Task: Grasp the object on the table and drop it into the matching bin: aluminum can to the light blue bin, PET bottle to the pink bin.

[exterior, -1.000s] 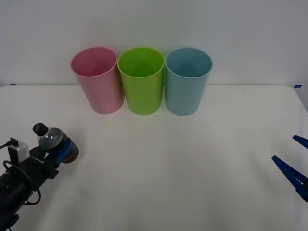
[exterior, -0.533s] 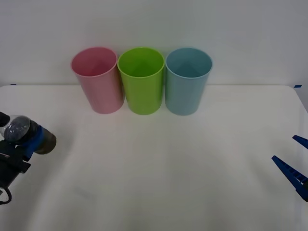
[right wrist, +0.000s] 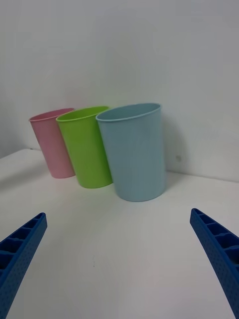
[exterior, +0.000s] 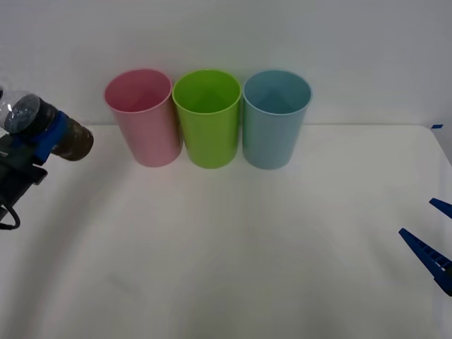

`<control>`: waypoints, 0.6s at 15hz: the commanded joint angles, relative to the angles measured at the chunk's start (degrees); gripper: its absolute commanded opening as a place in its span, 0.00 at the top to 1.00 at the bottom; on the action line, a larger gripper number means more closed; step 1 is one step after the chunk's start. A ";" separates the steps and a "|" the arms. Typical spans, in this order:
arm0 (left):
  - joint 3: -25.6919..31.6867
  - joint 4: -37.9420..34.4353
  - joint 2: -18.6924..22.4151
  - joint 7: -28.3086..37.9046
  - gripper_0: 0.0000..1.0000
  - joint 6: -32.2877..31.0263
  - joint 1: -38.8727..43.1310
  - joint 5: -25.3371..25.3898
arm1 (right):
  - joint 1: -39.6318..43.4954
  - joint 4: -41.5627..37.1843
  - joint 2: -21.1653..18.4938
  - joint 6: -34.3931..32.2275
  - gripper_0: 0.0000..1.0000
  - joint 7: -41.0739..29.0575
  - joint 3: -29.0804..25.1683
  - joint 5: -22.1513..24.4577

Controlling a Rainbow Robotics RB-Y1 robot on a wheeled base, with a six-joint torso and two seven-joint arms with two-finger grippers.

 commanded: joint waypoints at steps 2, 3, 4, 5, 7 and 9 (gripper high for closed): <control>-0.62 0.18 3.97 6.38 1.00 3.31 -5.21 -2.61 | 0.00 0.00 0.00 0.00 0.00 0.00 0.00 0.00; -1.85 0.27 5.03 6.56 1.00 4.72 -6.18 -2.52 | 0.00 0.00 0.00 0.00 0.00 0.00 0.00 0.00; -3.87 0.88 6.17 6.56 1.00 6.92 -7.76 -2.52 | 0.00 0.00 0.00 0.00 0.00 0.00 0.00 0.00; -4.93 1.59 6.52 6.47 1.00 8.24 -9.16 -2.61 | 0.00 0.00 0.00 0.00 0.00 0.00 0.00 0.00; -6.42 4.58 6.43 6.65 1.00 8.50 -12.94 -4.72 | 0.00 0.00 0.00 0.00 0.00 0.00 0.00 0.00; -8.44 8.62 6.43 6.91 1.00 8.50 -17.51 -6.47 | 0.00 0.00 0.00 0.00 0.00 0.00 0.00 0.00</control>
